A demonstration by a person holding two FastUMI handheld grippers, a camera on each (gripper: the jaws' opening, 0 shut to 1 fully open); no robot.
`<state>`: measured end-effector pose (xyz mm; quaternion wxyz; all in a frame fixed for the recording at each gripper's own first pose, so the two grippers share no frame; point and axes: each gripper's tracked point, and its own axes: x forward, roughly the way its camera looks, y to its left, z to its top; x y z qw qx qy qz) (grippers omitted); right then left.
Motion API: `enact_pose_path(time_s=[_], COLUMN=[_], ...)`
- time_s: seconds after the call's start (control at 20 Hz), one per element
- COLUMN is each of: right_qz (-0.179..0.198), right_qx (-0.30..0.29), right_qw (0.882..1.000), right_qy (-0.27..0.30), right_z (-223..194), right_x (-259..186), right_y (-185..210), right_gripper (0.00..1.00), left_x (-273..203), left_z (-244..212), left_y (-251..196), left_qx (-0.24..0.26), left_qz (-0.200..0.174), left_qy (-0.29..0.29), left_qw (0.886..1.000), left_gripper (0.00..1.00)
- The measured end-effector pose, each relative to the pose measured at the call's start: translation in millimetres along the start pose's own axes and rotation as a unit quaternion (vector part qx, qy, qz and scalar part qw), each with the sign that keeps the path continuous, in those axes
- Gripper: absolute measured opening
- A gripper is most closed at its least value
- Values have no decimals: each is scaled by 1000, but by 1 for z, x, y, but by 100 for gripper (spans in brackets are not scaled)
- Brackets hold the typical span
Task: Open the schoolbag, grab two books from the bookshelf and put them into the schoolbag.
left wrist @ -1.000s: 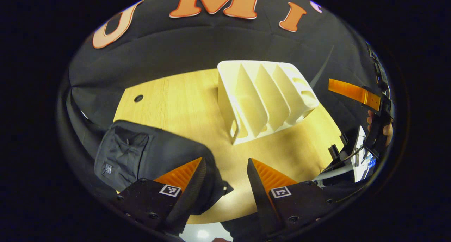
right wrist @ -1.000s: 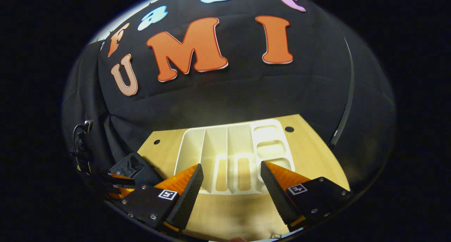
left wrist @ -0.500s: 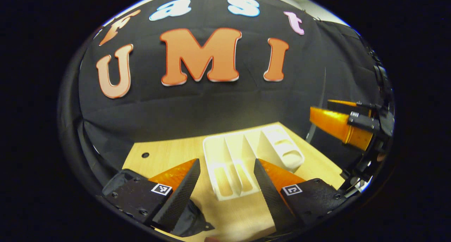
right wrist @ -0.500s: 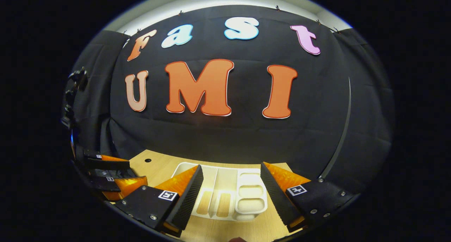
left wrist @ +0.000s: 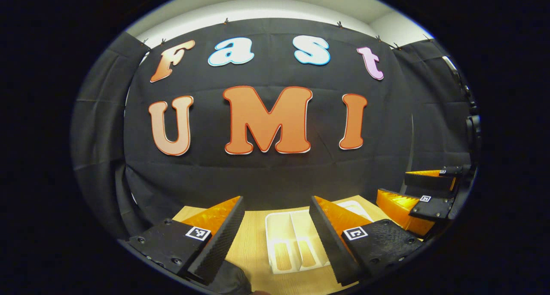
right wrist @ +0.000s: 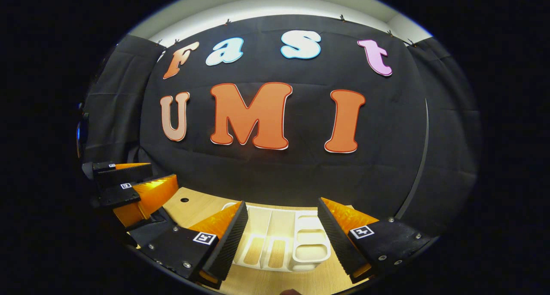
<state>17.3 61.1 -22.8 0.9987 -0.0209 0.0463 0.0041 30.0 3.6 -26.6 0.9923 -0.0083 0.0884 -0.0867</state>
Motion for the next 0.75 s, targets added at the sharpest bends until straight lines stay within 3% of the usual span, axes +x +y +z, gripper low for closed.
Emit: enact_pose_path(time_s=[0.25, 0.4, 0.65, 0.75], right_qz=[5, 0, -15, -16], right_qx=[-13, -6, 5, 9], right_qw=[1000, 1000, 1000, 1000], right_qy=[-5, -12, -25, -22], right_z=[-9, -11, -14, -19], right_x=[-6, -10, -11, -11], right_y=[8, 8, 4, 3], right_gripper=[97, 97, 97, 97], left_x=[-12, -14, -26, -24], left_z=[17, 10, 0, -15], left_y=[3, -1, -3, -3], left_qx=[-10, -28, -1, 16], left_qz=[20, 16, 29, 26], left_qy=[-62, -67, -68, -41], left_qw=[998, 997, 997, 999], left_gripper=[95, 94, 95, 95])
